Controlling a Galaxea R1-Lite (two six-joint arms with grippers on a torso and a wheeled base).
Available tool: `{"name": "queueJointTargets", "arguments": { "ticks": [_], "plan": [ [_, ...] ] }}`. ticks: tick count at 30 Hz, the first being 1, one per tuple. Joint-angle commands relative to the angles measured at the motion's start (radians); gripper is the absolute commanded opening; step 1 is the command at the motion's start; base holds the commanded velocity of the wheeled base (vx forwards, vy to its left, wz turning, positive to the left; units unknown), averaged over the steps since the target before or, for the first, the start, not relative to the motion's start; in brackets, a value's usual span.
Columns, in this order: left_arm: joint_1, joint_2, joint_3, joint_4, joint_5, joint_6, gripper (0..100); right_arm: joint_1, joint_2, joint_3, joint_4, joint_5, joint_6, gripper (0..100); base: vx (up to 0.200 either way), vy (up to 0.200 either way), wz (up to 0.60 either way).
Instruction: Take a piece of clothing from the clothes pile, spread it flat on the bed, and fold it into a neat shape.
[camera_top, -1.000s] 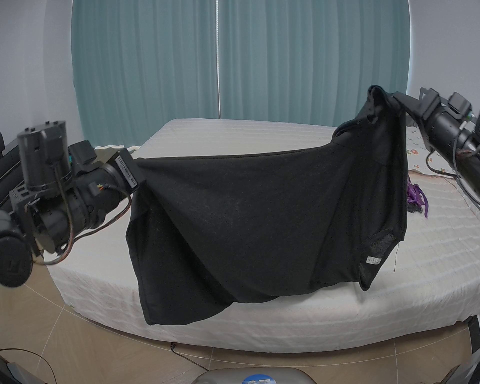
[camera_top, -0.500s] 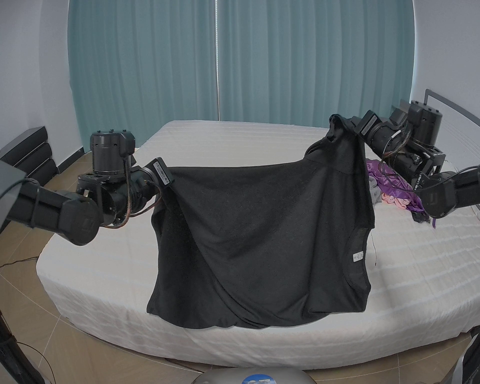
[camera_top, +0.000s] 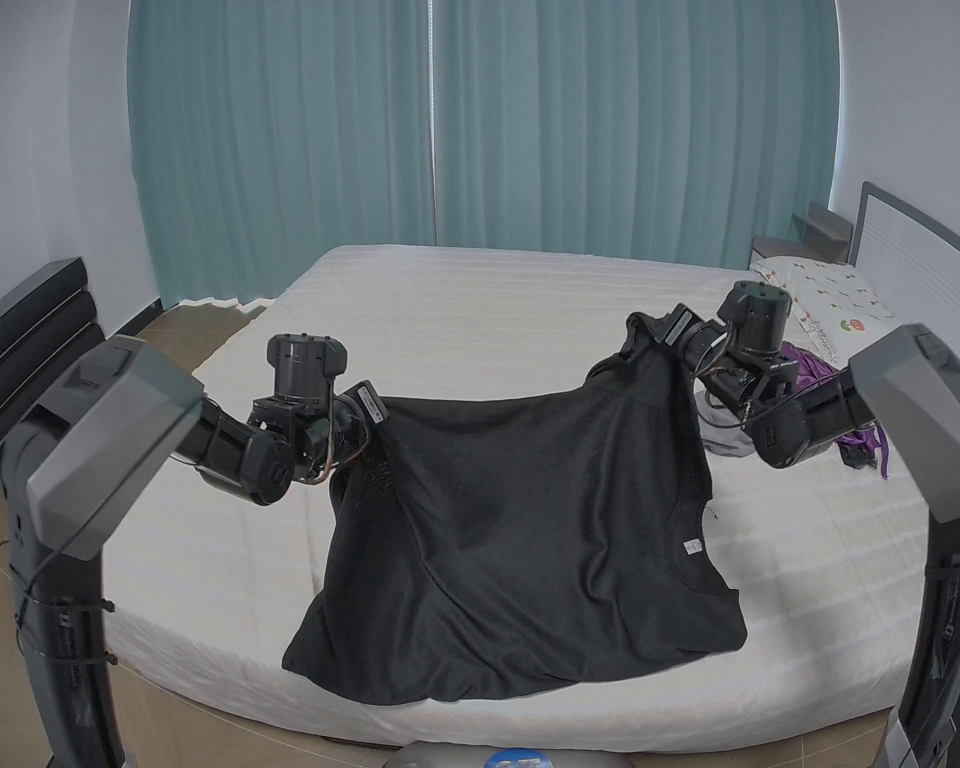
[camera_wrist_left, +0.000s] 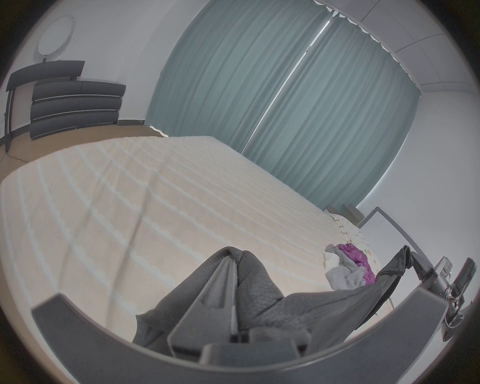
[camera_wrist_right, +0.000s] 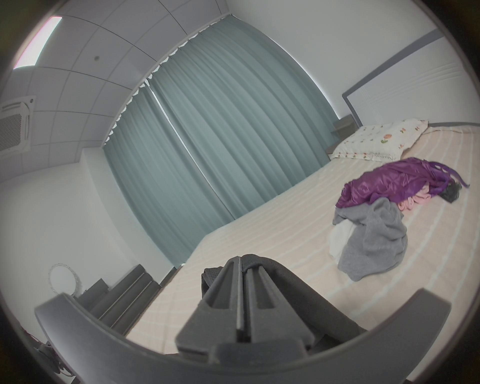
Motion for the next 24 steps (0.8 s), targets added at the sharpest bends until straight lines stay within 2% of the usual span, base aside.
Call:
{"name": "queueJointTargets", "arguments": {
  "ticks": [1, 5, 6, 15, 18, 20, 24],
  "plan": [
    [-0.003, 0.213, -0.127, -0.027, 0.005, -0.011, 0, 0.001, 0.199, -0.059, -0.038, -0.036, 0.011, 0, 0.0, 0.0, 0.0],
    [-0.008, 0.27, -0.184, -0.026, 0.008, -0.056, 0, -0.005, 0.255, -0.076, -0.055, -0.048, 0.011, 0, 0.0, 0.0, 0.0],
    [-0.008, 0.29, -0.21, -0.017, 0.008, -0.08, 100, -0.013, 0.279, -0.076, -0.053, -0.048, 0.011, 100, 0.0, 0.0, 0.0],
    [0.003, 0.328, -0.221, -0.015, 0.031, -0.089, 100, -0.028, 0.304, -0.052, -0.052, -0.049, 0.03, 100, 0.0, 0.0, 0.0],
    [0.022, 0.327, -0.245, -0.029, 0.113, -0.08, 100, -0.047, 0.267, -0.061, -0.056, -0.059, 0.063, 100, 0.0, 0.0, 0.0],
    [0.029, 0.331, -0.293, -0.029, 0.166, -0.079, 100, -0.051, 0.245, -0.082, -0.056, -0.072, 0.14, 100, 0.0, 0.0, 0.0],
    [0.035, 0.33, -0.299, -0.018, 0.172, -0.079, 100, -0.053, 0.238, -0.067, -0.042, -0.075, 0.163, 100, 0.0, 0.0, 0.0]
  ]
}}
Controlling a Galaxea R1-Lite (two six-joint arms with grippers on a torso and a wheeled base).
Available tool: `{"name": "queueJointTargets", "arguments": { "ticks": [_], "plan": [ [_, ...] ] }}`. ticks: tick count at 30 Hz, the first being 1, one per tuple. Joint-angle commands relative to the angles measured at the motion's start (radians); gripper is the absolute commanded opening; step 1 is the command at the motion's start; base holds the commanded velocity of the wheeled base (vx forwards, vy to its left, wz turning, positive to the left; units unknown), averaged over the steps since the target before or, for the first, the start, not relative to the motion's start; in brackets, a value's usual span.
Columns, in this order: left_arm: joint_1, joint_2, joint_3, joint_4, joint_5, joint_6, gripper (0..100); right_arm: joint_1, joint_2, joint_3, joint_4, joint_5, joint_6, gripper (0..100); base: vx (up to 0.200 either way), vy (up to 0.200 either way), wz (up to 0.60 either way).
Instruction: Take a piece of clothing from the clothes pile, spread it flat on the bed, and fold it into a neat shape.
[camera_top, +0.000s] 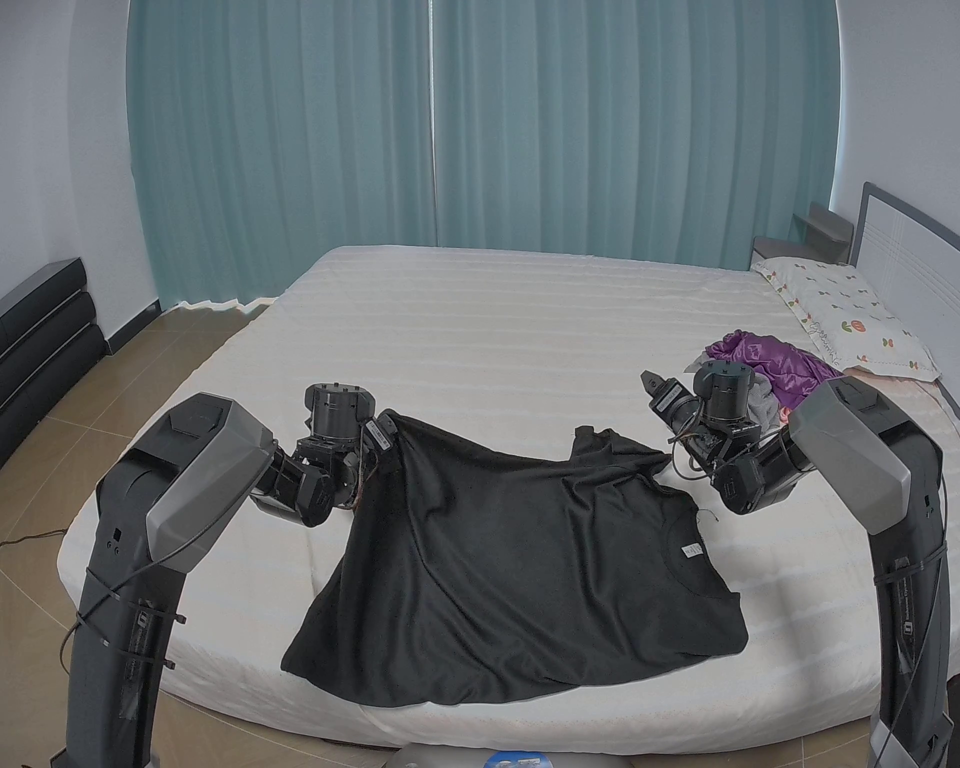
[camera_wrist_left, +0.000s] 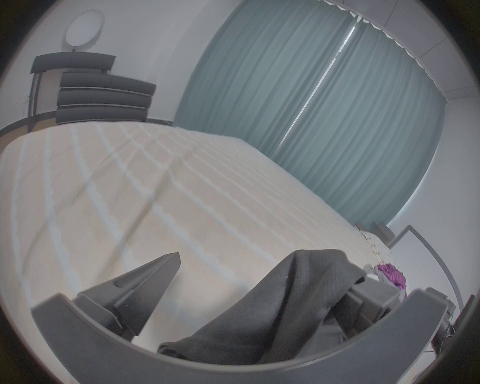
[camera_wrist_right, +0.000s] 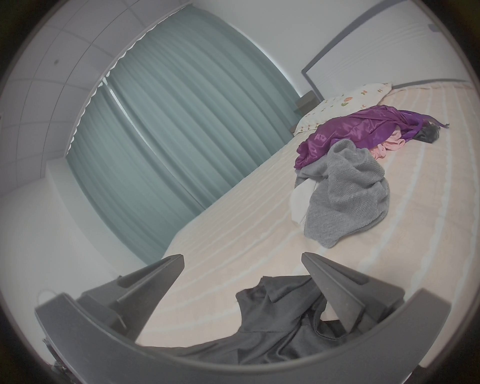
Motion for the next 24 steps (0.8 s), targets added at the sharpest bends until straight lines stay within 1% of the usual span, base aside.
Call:
{"name": "queueJointTargets", "arguments": {
  "ticks": [1, 4, 6, 8, 10, 15, 16, 18, 19, 20, 21, 23, 24],
  "plan": [
    [0.01, 0.002, -0.008, 0.013, 0.019, 0.008, 100, -0.008, -0.038, 0.035, 0.008, -0.007, 0.012, 100, 0.0, 0.0, 0.0],
    [0.014, 0.0, 0.023, 0.051, 0.004, 0.034, 100, -0.008, -0.047, 0.079, 0.008, 0.006, 0.013, 100, 0.0, 0.0, 0.0],
    [0.032, 0.006, 0.025, 0.09, -0.016, 0.071, 100, -0.008, -0.058, 0.11, 0.01, 0.015, 0.021, 100, 0.0, 0.0, 0.0],
    [0.033, 0.009, 0.025, 0.09, -0.016, 0.074, 100, -0.008, -0.059, 0.111, 0.01, 0.015, 0.022, 100, 0.0, 0.0, 0.0],
    [0.06, 0.0, 0.029, 0.1, -0.044, 0.069, 100, -0.005, -0.078, 0.168, 0.01, 0.039, 0.029, 100, 0.0, 0.0, 0.0],
    [0.083, -0.043, 0.092, 0.123, -0.13, 0.051, 100, 0.001, -0.079, 0.242, 0.008, 0.095, 0.048, 100, 0.0, 0.0, 0.0],
    [0.092, -0.061, 0.118, 0.125, -0.164, 0.051, 100, 0.004, -0.078, 0.262, 0.01, 0.108, 0.067, 100, 0.0, 0.0, 0.0],
    [0.093, -0.066, 0.123, 0.125, -0.171, 0.049, 100, 0.006, -0.078, 0.268, 0.01, 0.113, 0.073, 100, 0.0, 0.0, 0.0],
    [0.116, -0.099, 0.135, 0.128, -0.216, 0.039, 100, 0.007, -0.081, 0.295, 0.01, 0.136, 0.099, 100, 0.0, 0.0, 0.0],
    [0.127, -0.119, 0.135, 0.128, -0.24, 0.022, 100, 0.007, -0.084, 0.311, 0.01, 0.147, 0.108, 100, 0.0, 0.0, 0.0],
    [0.135, -0.133, 0.13, 0.126, -0.257, 0.002, 100, 0.007, -0.085, 0.32, 0.008, 0.154, 0.116, 100, 0.0, 0.0, 0.0],
    [0.138, -0.139, 0.126, 0.125, -0.263, -0.01, 100, 0.007, -0.087, 0.324, 0.008, 0.159, 0.119, 100, 0.0, 0.0, 0.0],
    [0.147, -0.147, 0.091, 0.106, -0.269, -0.084, 100, 0.007, -0.093, 0.341, 0.007, 0.171, 0.15, 100, 0.0, 0.0, 0.0]
  ]
}}
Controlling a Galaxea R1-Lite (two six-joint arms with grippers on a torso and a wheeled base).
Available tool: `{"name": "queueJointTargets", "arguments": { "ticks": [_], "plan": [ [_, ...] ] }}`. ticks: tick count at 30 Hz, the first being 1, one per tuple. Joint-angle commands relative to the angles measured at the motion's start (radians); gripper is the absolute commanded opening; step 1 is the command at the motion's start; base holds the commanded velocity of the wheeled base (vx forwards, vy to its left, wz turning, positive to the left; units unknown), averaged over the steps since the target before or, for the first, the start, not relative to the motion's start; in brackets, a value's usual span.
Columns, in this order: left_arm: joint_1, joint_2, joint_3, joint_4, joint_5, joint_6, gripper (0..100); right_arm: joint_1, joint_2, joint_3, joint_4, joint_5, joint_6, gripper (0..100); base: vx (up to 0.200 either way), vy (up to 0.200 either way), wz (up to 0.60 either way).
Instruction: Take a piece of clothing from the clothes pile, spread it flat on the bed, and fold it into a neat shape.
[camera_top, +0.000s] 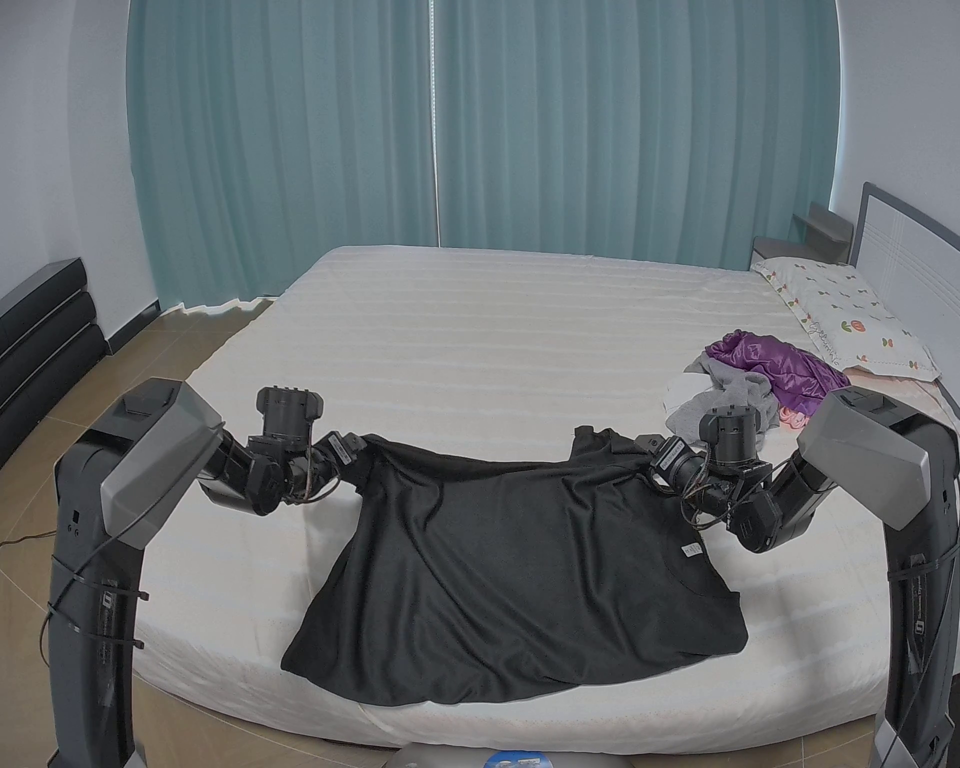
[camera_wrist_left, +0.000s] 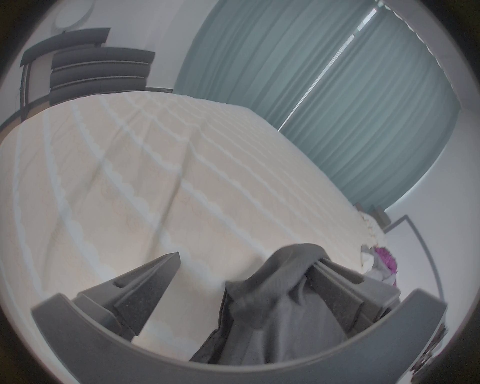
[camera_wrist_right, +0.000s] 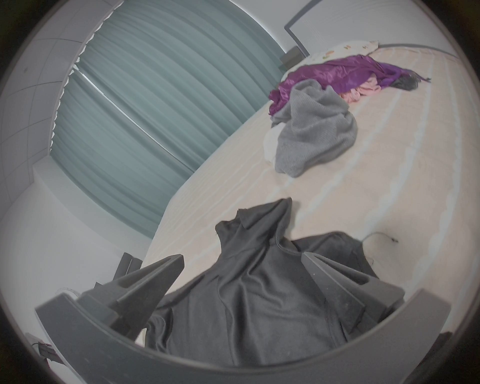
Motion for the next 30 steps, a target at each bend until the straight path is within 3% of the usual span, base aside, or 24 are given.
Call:
{"name": "queueJointTargets", "arguments": {
  "ticks": [1, 12, 19, 24, 30],
  "plan": [
    [0.031, -0.061, -0.051, -0.024, -0.01, -0.098, 100, 0.004, -0.02, 0.05, -0.004, 0.022, 0.053, 100, 0.0, 0.0, 0.0],
    [0.037, -0.001, -0.018, -0.027, -0.007, -0.122, 100, 0.001, -0.066, 0.125, -0.018, 0.068, 0.245, 100, 0.0, 0.0, 0.0],
    [0.024, -0.084, 0.156, -0.064, -0.027, -0.119, 100, -0.028, -0.109, 0.183, -0.018, 0.073, 0.253, 100, 0.0, 0.0, 0.0],
    [0.023, -0.21, 0.394, -0.164, -0.051, -0.124, 100, -0.064, -0.127, 0.237, -0.046, 0.086, 0.247, 100, 0.0, 0.0, 0.0],
    [0.006, -0.302, 0.562, -0.212, -0.05, -0.141, 100, -0.087, -0.126, 0.264, -0.075, 0.116, 0.247, 100, 0.0, 0.0, 0.0]
  ]
}}
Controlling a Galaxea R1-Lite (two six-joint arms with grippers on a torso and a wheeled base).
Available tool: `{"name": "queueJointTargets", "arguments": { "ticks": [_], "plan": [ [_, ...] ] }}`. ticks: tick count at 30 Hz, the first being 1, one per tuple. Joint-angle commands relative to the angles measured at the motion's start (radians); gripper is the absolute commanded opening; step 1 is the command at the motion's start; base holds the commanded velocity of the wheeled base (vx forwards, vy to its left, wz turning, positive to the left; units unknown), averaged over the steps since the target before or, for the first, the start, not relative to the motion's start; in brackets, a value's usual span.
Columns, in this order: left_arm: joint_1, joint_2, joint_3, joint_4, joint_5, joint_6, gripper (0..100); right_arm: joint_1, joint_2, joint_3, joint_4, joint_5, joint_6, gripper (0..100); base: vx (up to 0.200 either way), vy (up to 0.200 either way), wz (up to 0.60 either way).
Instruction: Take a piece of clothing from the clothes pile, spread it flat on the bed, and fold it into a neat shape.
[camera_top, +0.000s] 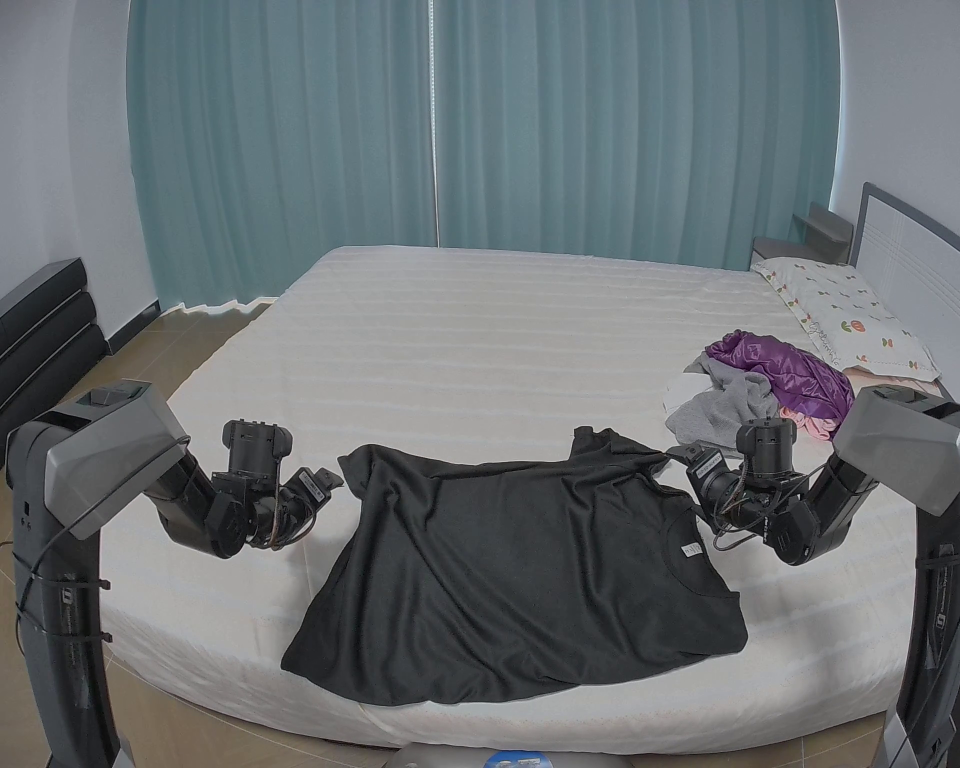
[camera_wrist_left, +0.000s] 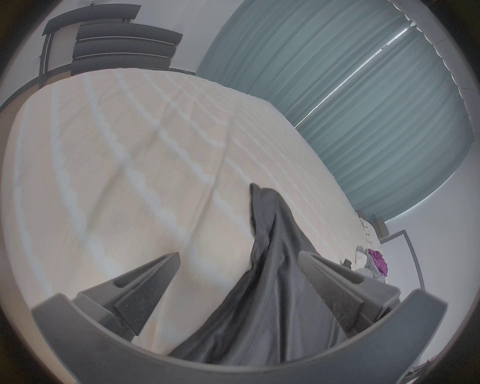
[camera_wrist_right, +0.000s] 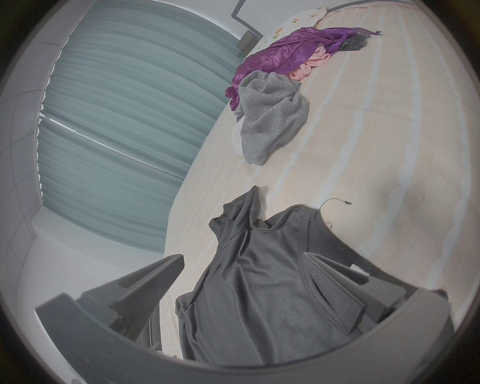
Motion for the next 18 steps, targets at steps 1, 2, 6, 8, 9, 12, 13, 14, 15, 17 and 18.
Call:
{"name": "queueJointTargets", "arguments": {
  "ticks": [1, 2, 6, 8, 9, 12, 13, 14, 15, 17, 18],
  "plan": [
    [-0.026, -0.158, 0.205, -0.065, -0.007, -0.043, 100, -0.032, -0.021, 0.055, -0.026, 0.049, 0.006, 100, 0.0, 0.0, 0.0],
    [-0.031, -0.158, 0.222, -0.077, -0.007, -0.059, 100, -0.034, -0.024, 0.059, -0.026, 0.062, 0.008, 100, 0.0, 0.0, 0.0],
    [-0.037, -0.149, 0.277, -0.152, -0.007, -0.083, 100, -0.037, -0.023, 0.075, -0.028, 0.092, 0.01, 100, 0.0, 0.0, 0.0],
    [-0.038, -0.152, 0.293, -0.172, -0.007, -0.085, 100, -0.038, -0.015, 0.075, -0.026, 0.092, 0.011, 100, 0.0, 0.0, 0.0],
    [-0.038, -0.152, 0.293, -0.172, -0.007, -0.085, 100, -0.038, -0.015, 0.075, -0.026, 0.092, 0.011, 100, 0.0, 0.0, 0.0],
    [-0.04, -0.158, 0.297, -0.174, -0.007, -0.106, 100, -0.037, -0.009, 0.075, -0.026, 0.097, 0.025, 100, 0.0, 0.0, 0.0],
    [-0.04, -0.158, 0.297, -0.174, -0.008, -0.119, 100, -0.037, -0.008, 0.075, -0.028, 0.1, 0.043, 100, 0.0, 0.0, 0.0],
    [-0.04, -0.158, 0.297, -0.174, -0.007, -0.122, 100, -0.038, -0.009, 0.075, -0.028, 0.102, 0.051, 100, 0.2, 0.0, 0.0],
    [-0.04, -0.156, 0.297, -0.172, -0.008, -0.122, 100, -0.038, -0.011, 0.075, -0.028, 0.102, 0.056, 100, 0.2, 0.0, 0.0],
    [-0.04, -0.153, 0.297, -0.172, -0.007, -0.122, 100, -0.038, -0.011, 0.076, -0.028, 0.1, 0.057, 100, 0.2, 0.0, 0.0],
    [-0.041, -0.152, 0.299, -0.174, -0.008, -0.123, 100, -0.038, -0.009, 0.082, -0.037, 0.1, 0.057, 100, 0.2, 0.0, 0.0]
  ]
}}
